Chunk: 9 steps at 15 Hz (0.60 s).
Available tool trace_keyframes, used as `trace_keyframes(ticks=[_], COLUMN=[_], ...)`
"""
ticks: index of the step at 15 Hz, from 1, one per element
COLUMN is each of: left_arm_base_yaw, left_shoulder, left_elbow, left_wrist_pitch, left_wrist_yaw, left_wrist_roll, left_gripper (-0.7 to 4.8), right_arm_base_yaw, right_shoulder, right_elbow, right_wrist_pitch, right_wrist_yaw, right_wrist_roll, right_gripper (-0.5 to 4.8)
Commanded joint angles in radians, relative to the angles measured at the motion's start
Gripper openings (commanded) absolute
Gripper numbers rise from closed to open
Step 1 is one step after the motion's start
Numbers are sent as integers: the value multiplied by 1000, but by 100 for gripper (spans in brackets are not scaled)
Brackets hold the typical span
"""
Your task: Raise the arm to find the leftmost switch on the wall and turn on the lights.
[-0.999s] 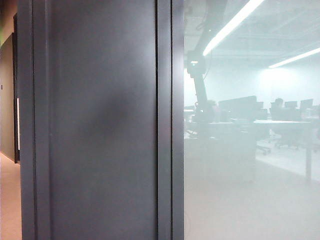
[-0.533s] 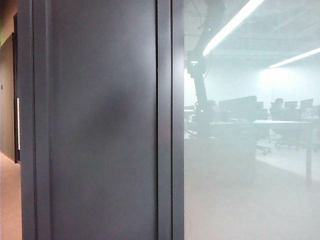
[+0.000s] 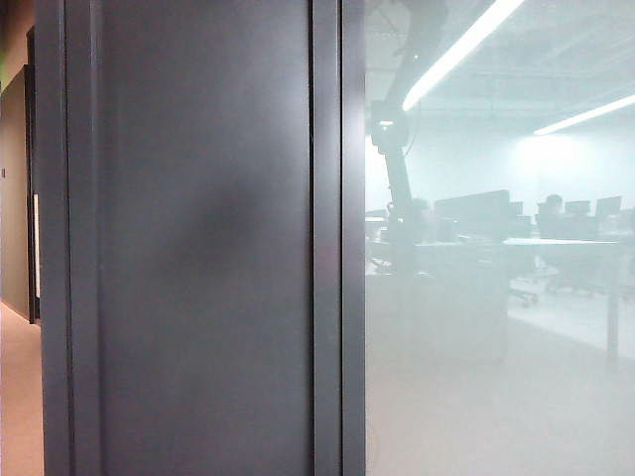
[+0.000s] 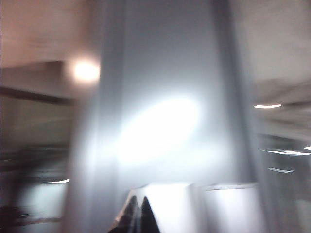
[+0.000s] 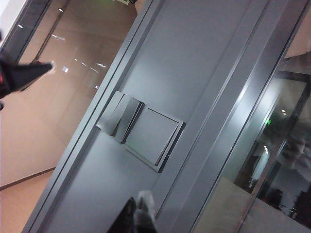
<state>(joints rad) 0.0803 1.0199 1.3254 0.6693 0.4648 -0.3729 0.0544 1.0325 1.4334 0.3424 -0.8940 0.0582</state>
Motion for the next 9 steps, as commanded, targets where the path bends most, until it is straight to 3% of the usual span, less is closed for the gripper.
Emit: trace_keyframes(ticks=[1,3,4,9], left_arm_base_yaw=[0,0,-1,-60], left_shoulder=[103,171,200,243], left_elbow=[154,243,267,272], left_wrist_pitch=[-104,-234,-262,-359], left_wrist_yaw=[158,313,339,320], left_wrist_roll=[-142,-172,-188,-180], left_gripper=[-6,-6,-6,-6], right_arm_base_yaw=[0,0,0,0], right_shoulder=[-2,-3,-3,-3], right_elbow=[5,5,5,5], right_wrist_pitch=[37,37,37,36], right_wrist_yaw=[-2,-2,-2,-2], right_wrist_roll=[29,29,32,47], right_gripper=[-1,-1,-1,-1])
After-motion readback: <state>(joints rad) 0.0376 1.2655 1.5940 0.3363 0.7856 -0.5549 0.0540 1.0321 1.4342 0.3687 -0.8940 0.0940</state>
